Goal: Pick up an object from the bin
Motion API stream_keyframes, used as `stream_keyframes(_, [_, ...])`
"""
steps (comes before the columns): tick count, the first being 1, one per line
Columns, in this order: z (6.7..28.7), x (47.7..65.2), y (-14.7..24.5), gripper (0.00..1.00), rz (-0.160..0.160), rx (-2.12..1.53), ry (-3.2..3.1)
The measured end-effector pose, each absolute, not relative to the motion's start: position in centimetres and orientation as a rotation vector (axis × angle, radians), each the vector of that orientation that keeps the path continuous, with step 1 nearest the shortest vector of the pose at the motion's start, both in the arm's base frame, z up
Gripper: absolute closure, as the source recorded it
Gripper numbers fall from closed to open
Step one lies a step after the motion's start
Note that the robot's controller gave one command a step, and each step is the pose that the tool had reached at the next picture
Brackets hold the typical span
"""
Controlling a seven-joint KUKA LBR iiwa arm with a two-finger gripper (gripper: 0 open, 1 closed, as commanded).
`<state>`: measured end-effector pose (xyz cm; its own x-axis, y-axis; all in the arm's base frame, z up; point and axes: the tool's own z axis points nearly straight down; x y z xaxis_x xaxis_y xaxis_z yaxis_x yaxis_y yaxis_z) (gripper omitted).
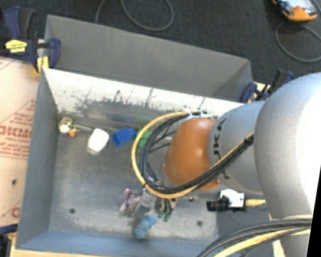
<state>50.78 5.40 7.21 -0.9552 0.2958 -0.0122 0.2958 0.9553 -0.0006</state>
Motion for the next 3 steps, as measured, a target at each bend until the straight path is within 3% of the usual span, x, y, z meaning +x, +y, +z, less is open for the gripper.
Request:
stream_keyframes(1, [10.4,50.7,5.2,1.00,-0.005,0.465,3.105])
stream_keyframes(2, [16.5,50.4,5.4,1.00,-0.005,0.502,3.093])
stream_keyframes(3, [21.3,50.9,5.5,1.00,-0.004,0.506,3.095])
